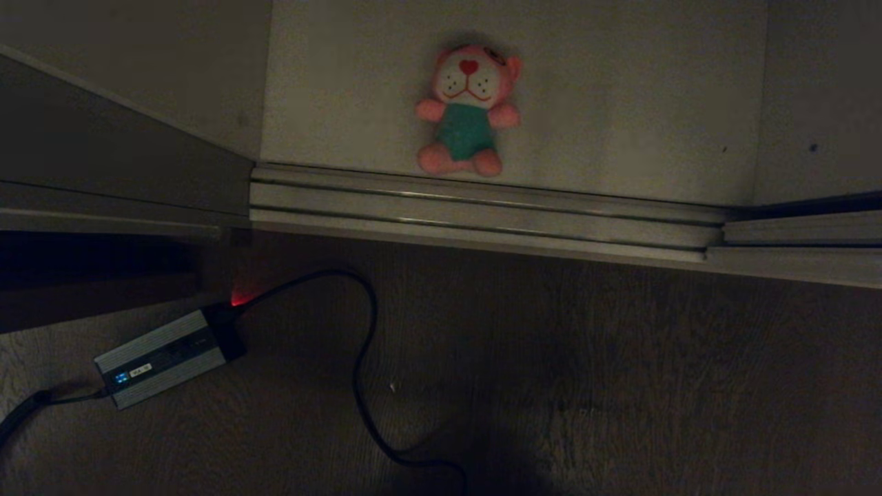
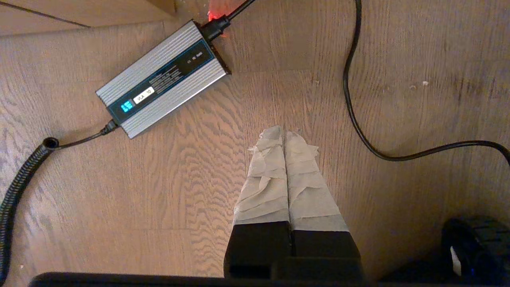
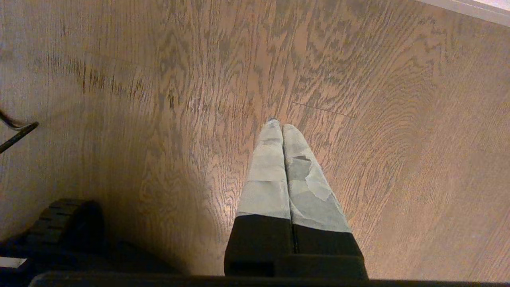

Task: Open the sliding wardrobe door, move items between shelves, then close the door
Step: Place the pink doll on the higher shelf

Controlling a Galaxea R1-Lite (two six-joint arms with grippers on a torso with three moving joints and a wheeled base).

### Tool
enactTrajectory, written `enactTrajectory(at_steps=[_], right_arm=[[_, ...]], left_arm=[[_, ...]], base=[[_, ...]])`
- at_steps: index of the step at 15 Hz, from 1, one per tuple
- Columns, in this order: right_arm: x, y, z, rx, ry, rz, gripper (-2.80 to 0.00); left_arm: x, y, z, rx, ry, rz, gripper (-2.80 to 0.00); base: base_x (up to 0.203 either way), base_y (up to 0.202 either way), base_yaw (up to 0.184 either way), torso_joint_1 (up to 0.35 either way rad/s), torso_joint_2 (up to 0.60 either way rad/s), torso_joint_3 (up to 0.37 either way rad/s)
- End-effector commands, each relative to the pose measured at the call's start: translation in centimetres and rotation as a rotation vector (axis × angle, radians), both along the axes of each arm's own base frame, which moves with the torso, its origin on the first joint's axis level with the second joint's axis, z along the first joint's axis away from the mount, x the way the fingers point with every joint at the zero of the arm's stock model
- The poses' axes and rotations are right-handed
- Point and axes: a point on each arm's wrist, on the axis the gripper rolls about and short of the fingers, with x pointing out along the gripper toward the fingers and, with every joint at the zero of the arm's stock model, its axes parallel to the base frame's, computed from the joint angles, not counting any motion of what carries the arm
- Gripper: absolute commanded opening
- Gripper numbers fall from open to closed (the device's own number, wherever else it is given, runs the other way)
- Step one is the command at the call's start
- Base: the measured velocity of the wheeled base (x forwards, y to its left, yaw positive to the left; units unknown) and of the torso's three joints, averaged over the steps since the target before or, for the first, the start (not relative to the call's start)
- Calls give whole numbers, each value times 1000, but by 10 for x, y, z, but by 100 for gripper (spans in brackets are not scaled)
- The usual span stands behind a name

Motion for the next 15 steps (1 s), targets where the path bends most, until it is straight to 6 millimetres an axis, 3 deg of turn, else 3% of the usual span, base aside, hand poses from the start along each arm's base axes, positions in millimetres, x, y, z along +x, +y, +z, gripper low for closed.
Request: enactTrajectory(at_steps=[1,3,8,10,15], right_arm=[[0,0,0,-1,-2,1,-280],[0,0,0,-1,-1,1,-280],[0,0,0,-1,-2,1,-280],[0,0,0,-1,-2,1,-280],[0,0,0,-1,-2,1,-280]], left_arm=[[0,0,0,-1,-4,1,-280],[-2,0,11,-7,-29,0,-280],[2,-1,92,-60,-30,-45,-280],[17,-3,114,-124,83,-120,-280],[63,-10,149,-265,308,-427,-280]], base=[[0,0,0,0,0,0],[0,0,0,0,0,0],[0,0,0,0,0,0],[0,0,0,0,0,0],[0,0,0,0,0,0]])
